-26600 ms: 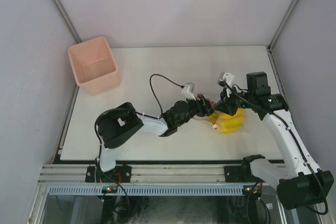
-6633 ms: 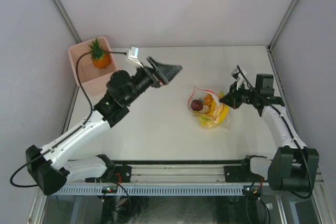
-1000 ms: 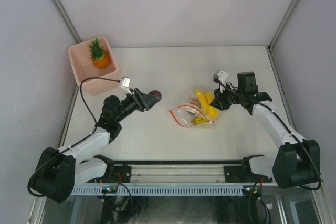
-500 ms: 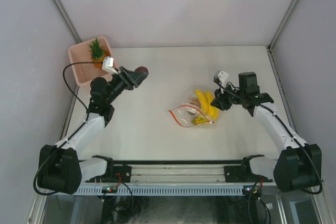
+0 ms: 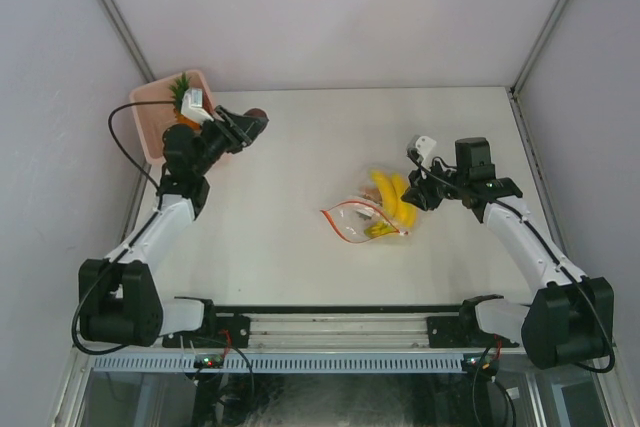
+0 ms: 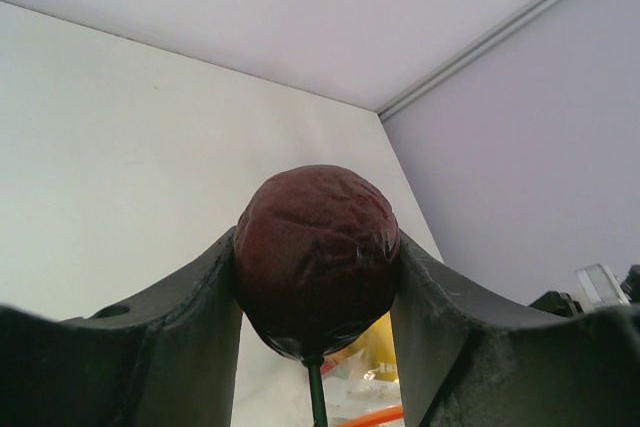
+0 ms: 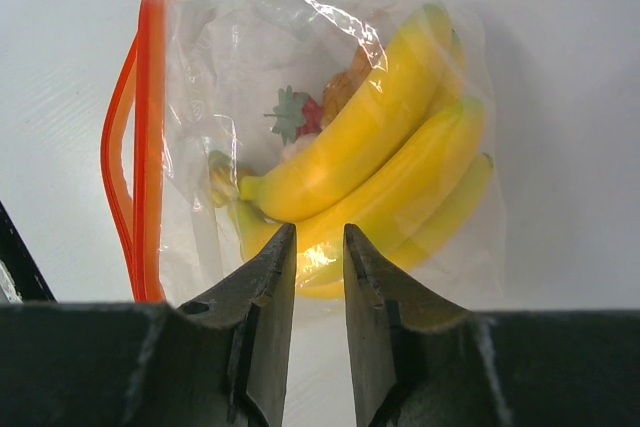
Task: Open the zip-top bag and remove the fake food
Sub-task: Place the fake fruit in the bin.
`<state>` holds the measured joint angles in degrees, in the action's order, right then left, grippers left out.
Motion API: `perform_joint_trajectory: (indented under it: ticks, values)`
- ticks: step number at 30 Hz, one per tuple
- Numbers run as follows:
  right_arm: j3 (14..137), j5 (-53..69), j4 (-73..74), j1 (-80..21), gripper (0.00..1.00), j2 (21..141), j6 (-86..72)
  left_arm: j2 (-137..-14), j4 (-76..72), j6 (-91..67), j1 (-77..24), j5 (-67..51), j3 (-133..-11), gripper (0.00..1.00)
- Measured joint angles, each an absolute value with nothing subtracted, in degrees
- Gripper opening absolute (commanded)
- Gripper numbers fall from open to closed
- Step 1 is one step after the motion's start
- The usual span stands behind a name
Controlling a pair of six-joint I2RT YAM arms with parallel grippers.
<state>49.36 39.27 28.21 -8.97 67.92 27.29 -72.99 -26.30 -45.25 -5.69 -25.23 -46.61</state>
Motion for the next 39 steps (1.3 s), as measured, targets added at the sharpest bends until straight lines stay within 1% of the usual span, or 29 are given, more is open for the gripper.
perform_joint_trajectory:
  ticks: [10, 17, 22, 33, 39]
  values:
    - [49.4, 39.0, 28.3, -9.0, 0.25, 67.9, 27.7, -76.7, -22.5, -44.6, -0.1, -23.2, -51.4, 0.21]
    - [49.4, 38.4, 28.3, -9.1, 0.25, 67.9, 27.9, -81.2, -17.2, -43.8, 4.0, -19.8, -57.2, 0.20]
    - [49.4, 37.9, 28.6, -9.1, 0.25, 67.9, 28.2, -85.1, -8.6, -41.6, 6.0, -12.4, -63.5, 0.18]
    - [49.4, 37.5, 28.7, -9.5, 0.25, 67.9, 28.5, -98.0, 15.0, -33.9, 6.3, 9.0, -84.2, 0.16]
    - [49.4, 37.3, 28.7, -9.5, 0.25, 67.9, 28.7, -104.5, 23.3, -30.7, 6.3, 16.7, -93.8, 0.16]
